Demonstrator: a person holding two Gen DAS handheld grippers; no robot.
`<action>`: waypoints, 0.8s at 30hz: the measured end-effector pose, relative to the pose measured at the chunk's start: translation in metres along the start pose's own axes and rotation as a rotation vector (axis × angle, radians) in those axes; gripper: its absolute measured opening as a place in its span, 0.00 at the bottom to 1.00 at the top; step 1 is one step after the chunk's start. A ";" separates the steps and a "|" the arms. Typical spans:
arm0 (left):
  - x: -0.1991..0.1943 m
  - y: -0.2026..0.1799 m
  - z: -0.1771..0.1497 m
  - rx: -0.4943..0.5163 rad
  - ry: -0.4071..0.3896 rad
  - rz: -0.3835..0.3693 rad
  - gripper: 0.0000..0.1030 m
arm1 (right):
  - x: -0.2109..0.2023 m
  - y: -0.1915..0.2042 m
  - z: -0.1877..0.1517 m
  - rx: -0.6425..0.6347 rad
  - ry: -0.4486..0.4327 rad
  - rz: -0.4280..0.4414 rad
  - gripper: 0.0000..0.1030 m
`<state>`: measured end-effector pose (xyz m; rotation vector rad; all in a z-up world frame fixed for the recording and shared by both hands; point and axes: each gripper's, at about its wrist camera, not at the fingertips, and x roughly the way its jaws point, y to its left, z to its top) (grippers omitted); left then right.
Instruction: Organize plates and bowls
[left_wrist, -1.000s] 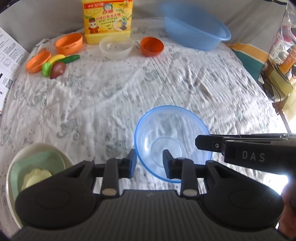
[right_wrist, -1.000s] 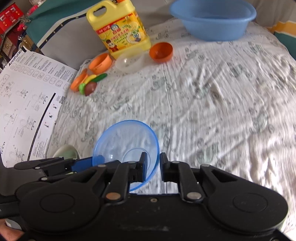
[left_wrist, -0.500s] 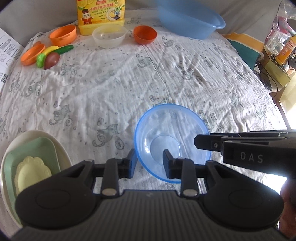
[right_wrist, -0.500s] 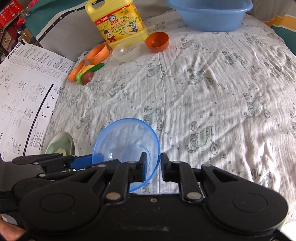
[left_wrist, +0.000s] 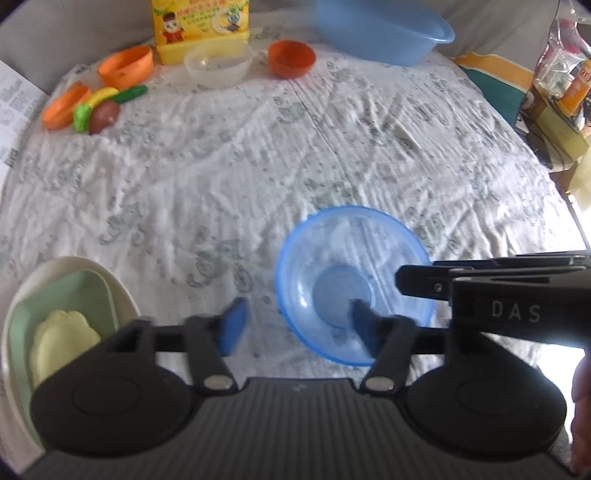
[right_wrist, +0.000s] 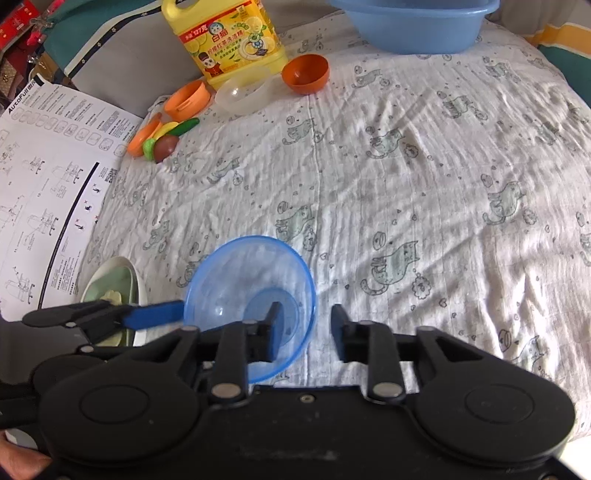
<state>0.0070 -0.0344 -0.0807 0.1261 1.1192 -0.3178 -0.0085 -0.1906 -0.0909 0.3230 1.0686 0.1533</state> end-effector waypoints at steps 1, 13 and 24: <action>-0.001 0.000 0.001 0.007 -0.010 0.012 0.76 | 0.000 0.000 0.001 0.000 -0.004 -0.005 0.31; -0.009 0.006 0.009 -0.010 -0.064 0.029 0.99 | -0.004 -0.007 0.008 0.022 -0.058 -0.058 0.82; -0.017 0.027 0.021 -0.059 -0.103 0.031 1.00 | -0.008 -0.006 0.024 0.033 -0.088 -0.052 1.00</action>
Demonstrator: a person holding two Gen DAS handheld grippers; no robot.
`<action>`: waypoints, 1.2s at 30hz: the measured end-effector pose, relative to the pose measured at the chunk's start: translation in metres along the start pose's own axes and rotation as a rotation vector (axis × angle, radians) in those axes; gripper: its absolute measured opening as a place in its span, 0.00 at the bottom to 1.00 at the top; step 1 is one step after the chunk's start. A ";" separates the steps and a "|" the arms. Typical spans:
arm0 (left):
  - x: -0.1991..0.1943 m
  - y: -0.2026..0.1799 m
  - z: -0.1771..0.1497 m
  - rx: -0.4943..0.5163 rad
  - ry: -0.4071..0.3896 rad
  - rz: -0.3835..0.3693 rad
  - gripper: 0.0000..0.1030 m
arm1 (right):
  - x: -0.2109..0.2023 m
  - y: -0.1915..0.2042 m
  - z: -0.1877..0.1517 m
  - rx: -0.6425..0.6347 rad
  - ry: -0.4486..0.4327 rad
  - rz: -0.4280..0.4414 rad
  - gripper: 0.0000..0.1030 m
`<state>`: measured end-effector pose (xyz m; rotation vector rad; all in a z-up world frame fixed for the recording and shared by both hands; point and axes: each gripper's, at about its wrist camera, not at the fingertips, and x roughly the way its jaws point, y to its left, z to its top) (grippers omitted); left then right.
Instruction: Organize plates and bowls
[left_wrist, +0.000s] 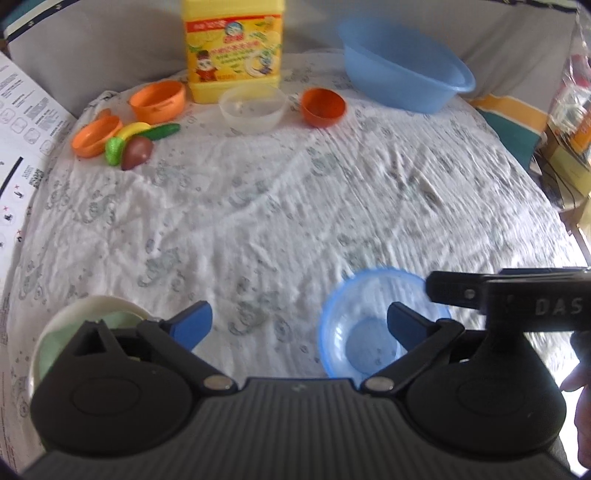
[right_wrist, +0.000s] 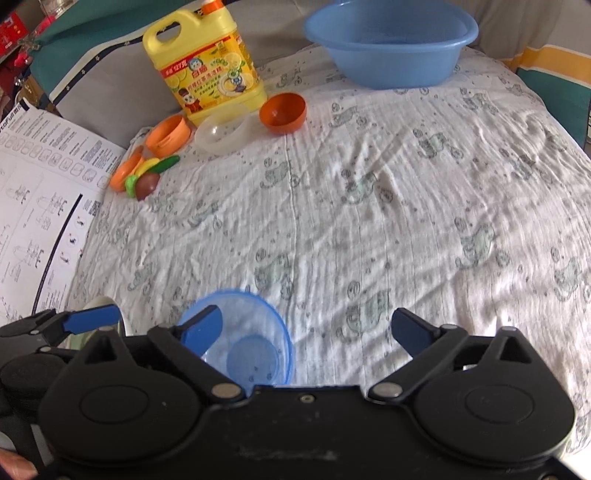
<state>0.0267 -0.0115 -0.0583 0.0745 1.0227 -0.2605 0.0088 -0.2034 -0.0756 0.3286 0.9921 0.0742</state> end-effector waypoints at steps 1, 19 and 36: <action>0.000 0.005 0.003 -0.010 -0.006 0.005 1.00 | -0.001 0.000 0.004 0.000 -0.007 0.002 1.00; 0.028 0.080 0.115 -0.184 -0.144 0.090 1.00 | 0.031 0.041 0.145 -0.190 -0.145 0.021 1.00; 0.132 0.099 0.182 -0.200 -0.091 0.094 0.86 | 0.142 0.066 0.232 -0.201 -0.073 0.085 0.49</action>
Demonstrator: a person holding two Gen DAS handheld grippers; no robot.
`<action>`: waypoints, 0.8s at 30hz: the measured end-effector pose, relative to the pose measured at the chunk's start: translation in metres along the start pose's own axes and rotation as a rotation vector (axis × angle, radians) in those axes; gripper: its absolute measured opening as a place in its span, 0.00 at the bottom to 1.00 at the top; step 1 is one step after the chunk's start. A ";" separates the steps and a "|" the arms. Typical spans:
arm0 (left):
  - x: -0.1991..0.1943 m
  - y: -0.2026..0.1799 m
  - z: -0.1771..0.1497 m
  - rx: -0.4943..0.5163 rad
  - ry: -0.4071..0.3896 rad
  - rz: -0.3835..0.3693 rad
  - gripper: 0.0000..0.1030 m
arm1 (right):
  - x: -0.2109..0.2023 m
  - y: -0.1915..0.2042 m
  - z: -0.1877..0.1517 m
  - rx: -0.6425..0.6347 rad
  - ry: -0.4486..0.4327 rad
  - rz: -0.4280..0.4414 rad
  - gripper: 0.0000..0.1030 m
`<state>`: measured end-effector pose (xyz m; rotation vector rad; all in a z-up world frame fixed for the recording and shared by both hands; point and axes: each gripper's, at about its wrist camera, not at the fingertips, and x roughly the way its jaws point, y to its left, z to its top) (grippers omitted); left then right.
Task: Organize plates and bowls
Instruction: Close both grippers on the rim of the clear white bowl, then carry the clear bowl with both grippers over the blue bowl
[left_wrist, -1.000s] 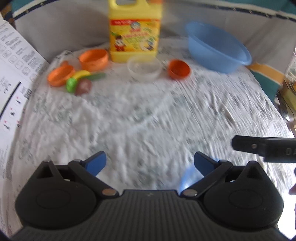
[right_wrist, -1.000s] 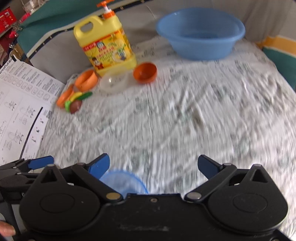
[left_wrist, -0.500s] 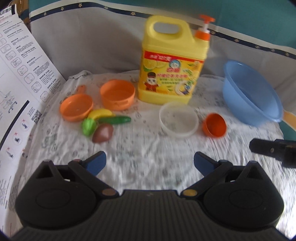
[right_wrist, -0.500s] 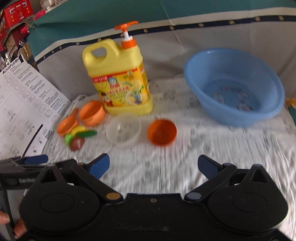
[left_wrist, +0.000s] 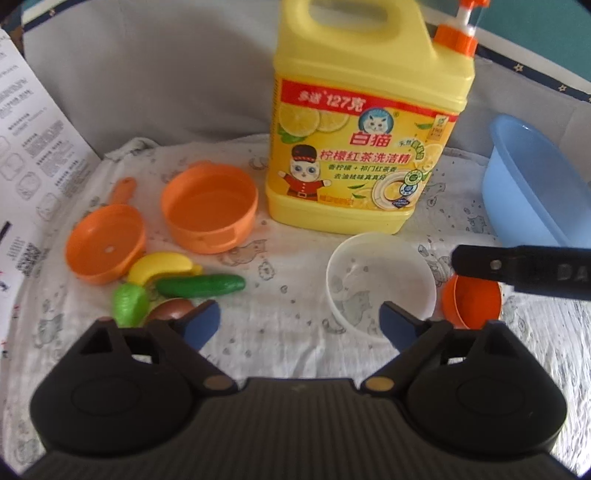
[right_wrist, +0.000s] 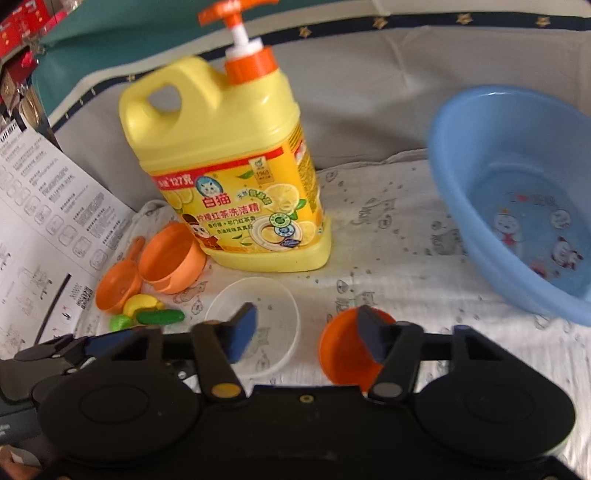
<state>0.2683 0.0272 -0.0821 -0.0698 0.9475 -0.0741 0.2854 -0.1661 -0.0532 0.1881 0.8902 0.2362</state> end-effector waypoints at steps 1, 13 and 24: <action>0.004 0.000 0.001 -0.001 0.006 -0.011 0.81 | 0.006 0.002 0.000 -0.003 0.007 0.003 0.45; 0.029 -0.006 0.001 0.012 0.045 -0.081 0.38 | 0.052 0.013 -0.003 -0.036 0.060 0.010 0.15; 0.023 -0.011 -0.003 0.026 0.053 -0.079 0.23 | 0.046 0.019 -0.016 -0.018 0.069 0.019 0.11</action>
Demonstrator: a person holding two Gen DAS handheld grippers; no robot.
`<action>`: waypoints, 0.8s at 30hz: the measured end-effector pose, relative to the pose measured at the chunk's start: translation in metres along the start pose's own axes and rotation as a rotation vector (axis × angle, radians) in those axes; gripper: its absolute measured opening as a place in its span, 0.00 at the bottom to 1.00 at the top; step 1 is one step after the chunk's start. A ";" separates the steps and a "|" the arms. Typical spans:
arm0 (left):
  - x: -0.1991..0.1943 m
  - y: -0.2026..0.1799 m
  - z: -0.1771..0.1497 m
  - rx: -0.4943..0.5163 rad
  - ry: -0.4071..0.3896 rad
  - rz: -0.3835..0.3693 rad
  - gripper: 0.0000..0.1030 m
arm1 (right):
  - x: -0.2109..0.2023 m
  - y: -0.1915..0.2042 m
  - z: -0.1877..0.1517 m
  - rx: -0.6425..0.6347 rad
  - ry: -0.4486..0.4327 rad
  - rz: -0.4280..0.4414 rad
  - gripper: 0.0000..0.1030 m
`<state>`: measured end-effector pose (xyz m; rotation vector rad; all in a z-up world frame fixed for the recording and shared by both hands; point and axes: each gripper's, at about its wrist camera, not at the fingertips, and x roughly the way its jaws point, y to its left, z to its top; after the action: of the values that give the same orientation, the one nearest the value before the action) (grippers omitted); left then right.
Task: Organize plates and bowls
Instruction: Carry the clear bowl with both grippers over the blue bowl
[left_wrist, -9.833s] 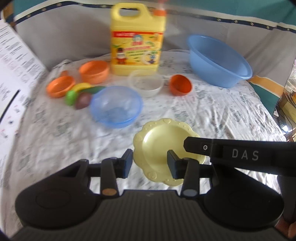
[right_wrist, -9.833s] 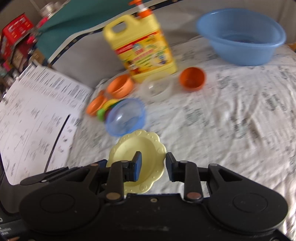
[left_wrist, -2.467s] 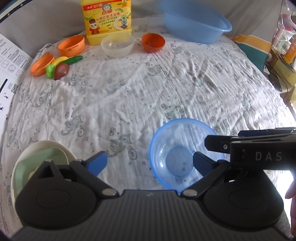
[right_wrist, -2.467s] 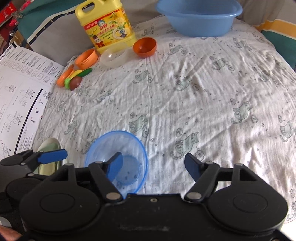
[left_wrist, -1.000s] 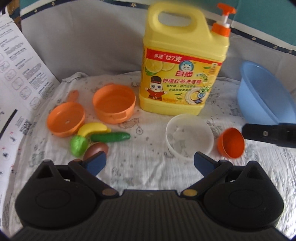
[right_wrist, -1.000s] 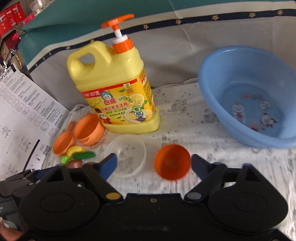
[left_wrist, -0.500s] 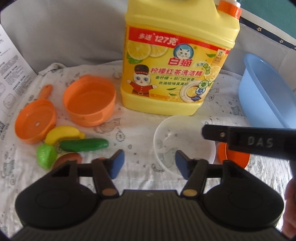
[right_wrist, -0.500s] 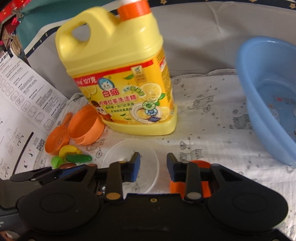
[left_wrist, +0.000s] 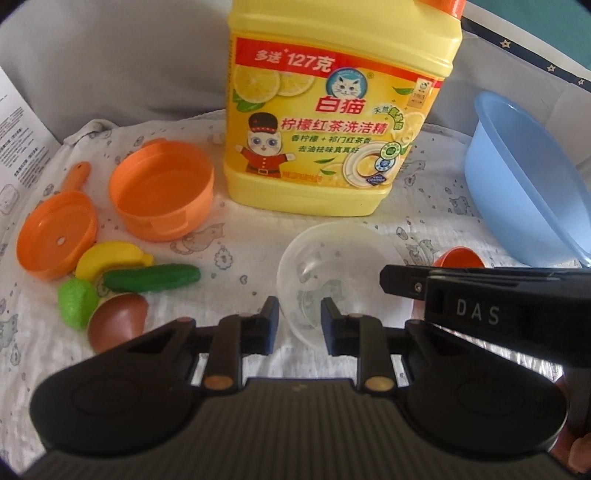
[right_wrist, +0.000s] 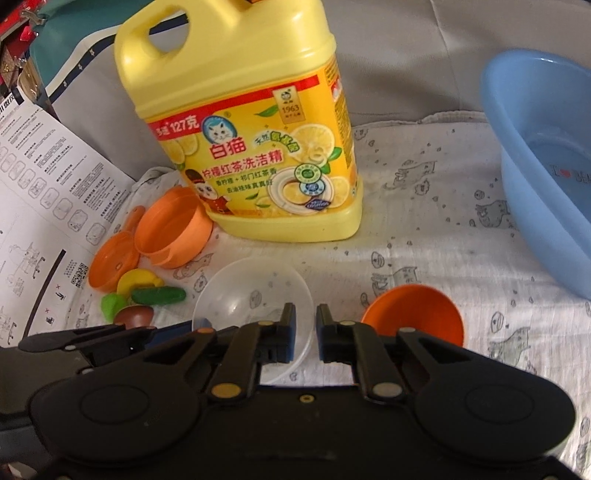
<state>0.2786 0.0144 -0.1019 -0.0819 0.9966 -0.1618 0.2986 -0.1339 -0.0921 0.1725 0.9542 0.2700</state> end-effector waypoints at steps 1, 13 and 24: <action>-0.002 -0.001 -0.001 0.003 0.001 0.003 0.23 | -0.001 0.001 -0.001 0.001 -0.001 -0.001 0.11; -0.039 -0.010 -0.018 0.014 0.003 -0.004 0.23 | -0.041 0.010 -0.022 0.003 -0.010 -0.005 0.12; -0.090 -0.029 -0.049 0.026 -0.006 -0.026 0.23 | -0.102 0.008 -0.060 0.033 -0.040 0.009 0.12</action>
<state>0.1872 0.0019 -0.0500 -0.0710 0.9877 -0.1979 0.1919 -0.1560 -0.0446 0.2117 0.9187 0.2589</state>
